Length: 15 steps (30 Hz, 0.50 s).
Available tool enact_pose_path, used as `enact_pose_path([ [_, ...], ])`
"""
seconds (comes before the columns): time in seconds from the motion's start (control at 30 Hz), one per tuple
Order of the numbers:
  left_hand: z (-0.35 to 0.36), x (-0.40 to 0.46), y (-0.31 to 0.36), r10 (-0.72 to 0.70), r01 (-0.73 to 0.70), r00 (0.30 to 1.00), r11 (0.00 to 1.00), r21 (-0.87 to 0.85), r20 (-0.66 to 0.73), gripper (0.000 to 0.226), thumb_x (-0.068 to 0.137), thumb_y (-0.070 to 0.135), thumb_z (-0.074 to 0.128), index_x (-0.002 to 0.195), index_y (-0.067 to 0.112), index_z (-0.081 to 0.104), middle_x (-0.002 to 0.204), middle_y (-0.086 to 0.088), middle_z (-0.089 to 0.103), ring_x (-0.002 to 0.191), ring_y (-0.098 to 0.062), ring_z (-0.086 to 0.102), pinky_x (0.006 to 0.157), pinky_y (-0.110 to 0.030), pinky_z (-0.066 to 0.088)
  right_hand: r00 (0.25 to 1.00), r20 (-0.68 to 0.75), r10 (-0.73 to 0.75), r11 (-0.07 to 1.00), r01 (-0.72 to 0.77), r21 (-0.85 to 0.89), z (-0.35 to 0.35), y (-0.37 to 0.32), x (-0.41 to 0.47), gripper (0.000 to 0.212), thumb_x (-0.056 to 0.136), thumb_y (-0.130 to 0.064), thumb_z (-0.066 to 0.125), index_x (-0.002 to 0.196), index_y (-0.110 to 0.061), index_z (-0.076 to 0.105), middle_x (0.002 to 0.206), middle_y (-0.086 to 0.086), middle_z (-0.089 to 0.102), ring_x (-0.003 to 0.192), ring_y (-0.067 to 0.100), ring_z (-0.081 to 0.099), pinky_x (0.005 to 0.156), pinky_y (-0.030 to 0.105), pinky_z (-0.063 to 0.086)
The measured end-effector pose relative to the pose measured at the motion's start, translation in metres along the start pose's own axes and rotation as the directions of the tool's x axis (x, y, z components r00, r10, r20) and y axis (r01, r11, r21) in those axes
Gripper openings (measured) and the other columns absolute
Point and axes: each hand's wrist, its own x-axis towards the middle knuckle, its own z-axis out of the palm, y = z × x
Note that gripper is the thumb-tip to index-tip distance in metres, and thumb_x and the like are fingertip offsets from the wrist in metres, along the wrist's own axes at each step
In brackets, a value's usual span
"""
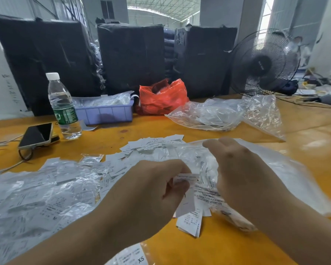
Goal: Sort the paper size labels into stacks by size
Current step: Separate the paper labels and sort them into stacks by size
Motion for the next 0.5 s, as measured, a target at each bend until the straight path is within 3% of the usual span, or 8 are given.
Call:
enact_pose_path([
  [0.07,-0.008,-0.003,-0.007,-0.04,0.04,0.999,0.999,0.001,-0.011,0.007,0.093,0.035,0.057,0.097,0.04,0.058,0.068,0.019,0.064,0.061,-0.002,0.058,0.047,-0.016,0.041,0.998,-0.039,-0.042,0.997,0.045,0.064,-0.002,-0.007,0.005,0.059,0.076,0.01,0.063,0.126,-0.021,0.056,0.108,0.0,0.059,0.076,0.019,0.063,0.064,0.025,0.057],
  [0.13,-0.015,-0.006,-0.014,-0.086,0.086,0.996,0.996,0.008,-0.039,0.011,0.093,0.03,0.059,0.095,0.041,0.059,0.068,0.022,0.062,0.063,0.002,0.059,0.05,-0.013,0.043,0.99,-0.098,-0.097,0.977,0.114,0.181,-0.001,-0.016,0.01,0.062,0.075,0.013,0.068,0.128,-0.018,0.06,0.106,-0.002,0.062,0.076,0.01,0.061,0.063,0.011,0.05],
  [0.23,-0.024,-0.014,-0.025,-0.165,0.167,0.983,0.986,0.02,-0.083,0.015,0.092,0.026,0.06,0.091,0.041,0.058,0.064,0.024,0.06,0.065,0.003,0.058,0.052,-0.012,0.043,0.976,-0.177,-0.13,0.919,0.186,0.348,0.006,-0.035,0.019,0.058,0.078,0.009,0.07,0.126,-0.023,0.061,0.095,-0.018,0.053,0.069,-0.007,0.052,0.062,0.003,0.045],
  [0.3,-0.03,-0.022,-0.032,-0.221,0.225,0.968,0.974,0.022,-0.118,0.016,0.092,0.027,0.059,0.091,0.042,0.057,0.063,0.024,0.059,0.064,0.005,0.057,0.049,-0.011,0.04,0.979,-0.174,-0.106,0.854,0.179,0.488,0.013,-0.049,0.024,0.056,0.081,0.005,0.071,0.124,-0.029,0.06,0.092,-0.022,0.053,0.073,-0.001,0.058,0.07,0.006,0.047],
  [0.43,-0.043,-0.04,-0.048,-0.387,0.391,0.911,0.92,-0.001,-0.141,0.035,0.095,0.032,0.051,0.103,0.063,0.039,0.066,0.012,0.063,0.059,-0.001,0.06,0.042,-0.02,0.043,0.995,-0.056,-0.079,0.658,0.095,0.747,0.025,-0.077,0.033,0.053,0.082,-0.001,0.072,0.115,-0.04,0.059,0.09,-0.018,0.057,0.072,0.011,0.066,0.063,0.023,0.058],
  [0.5,-0.049,-0.05,-0.059,-0.469,0.472,0.872,0.881,-0.009,-0.14,0.03,0.095,0.028,0.051,0.101,0.058,0.047,0.069,0.012,0.064,0.057,-0.008,0.061,0.046,-0.026,0.049,0.994,0.02,-0.11,0.551,0.044,0.833,0.032,-0.09,0.038,0.048,0.083,-0.002,0.072,0.109,-0.04,0.06,0.094,-0.02,0.058,0.069,0.012,0.068,0.063,0.032,0.06],
])
